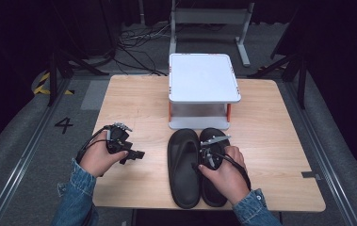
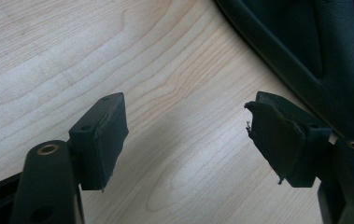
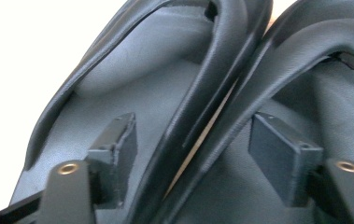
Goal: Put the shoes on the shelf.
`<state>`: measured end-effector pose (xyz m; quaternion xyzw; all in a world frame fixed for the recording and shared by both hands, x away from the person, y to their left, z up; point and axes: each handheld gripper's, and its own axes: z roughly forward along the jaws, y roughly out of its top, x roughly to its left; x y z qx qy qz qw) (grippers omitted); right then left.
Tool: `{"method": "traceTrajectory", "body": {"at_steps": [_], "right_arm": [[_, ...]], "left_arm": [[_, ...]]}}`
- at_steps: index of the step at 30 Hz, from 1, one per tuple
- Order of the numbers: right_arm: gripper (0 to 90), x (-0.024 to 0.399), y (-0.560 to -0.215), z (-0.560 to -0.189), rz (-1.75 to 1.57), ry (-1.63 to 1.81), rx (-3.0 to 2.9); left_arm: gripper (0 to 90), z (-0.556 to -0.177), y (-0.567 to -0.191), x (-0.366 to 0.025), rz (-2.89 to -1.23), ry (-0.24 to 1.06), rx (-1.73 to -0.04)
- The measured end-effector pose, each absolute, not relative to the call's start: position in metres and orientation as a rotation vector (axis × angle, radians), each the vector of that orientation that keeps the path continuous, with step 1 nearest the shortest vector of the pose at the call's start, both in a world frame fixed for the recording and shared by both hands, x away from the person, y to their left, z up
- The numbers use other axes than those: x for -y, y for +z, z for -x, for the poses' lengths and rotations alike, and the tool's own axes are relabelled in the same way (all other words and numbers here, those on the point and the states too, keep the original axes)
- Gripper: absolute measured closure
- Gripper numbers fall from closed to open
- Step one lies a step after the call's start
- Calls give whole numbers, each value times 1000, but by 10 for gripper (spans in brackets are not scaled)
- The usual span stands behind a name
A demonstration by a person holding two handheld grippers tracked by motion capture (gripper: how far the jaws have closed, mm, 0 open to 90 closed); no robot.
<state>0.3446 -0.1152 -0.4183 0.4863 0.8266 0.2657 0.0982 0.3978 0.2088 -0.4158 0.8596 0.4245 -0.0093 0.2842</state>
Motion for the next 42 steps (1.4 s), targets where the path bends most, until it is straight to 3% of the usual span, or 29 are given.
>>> {"method": "traceTrajectory", "body": {"at_steps": [3, 4, 10, 11, 18, 29, 42], "right_arm": [[337, 110, -424, -349, -1425, 747, -2431], [403, 110, -428, -352, -1422, 743, -2417], [548, 113, -429, -351, -1445, 763, -2420], [611, 113, -428, -350, -1428, 755, -2418], [750, 114, -428, -349, -1437, 784, -2409], [755, 120, -420, -352, -1459, 813, -2372], [755, 141, -392, -390, -1610, 946, -2201]], "left_arm": [[282, -399, -416, -207, -2302, -29, -1134], [282, -399, -418, -207, -2307, -35, -1134], [282, -399, -420, -207, -2311, -41, -1141], [282, -399, -420, -207, -2311, -39, -1141], [282, -397, -419, -208, -2308, -38, -1149], [282, -396, -419, -212, -2300, -30, -1156], [282, -394, -421, -216, -2299, -25, -1171]]}}
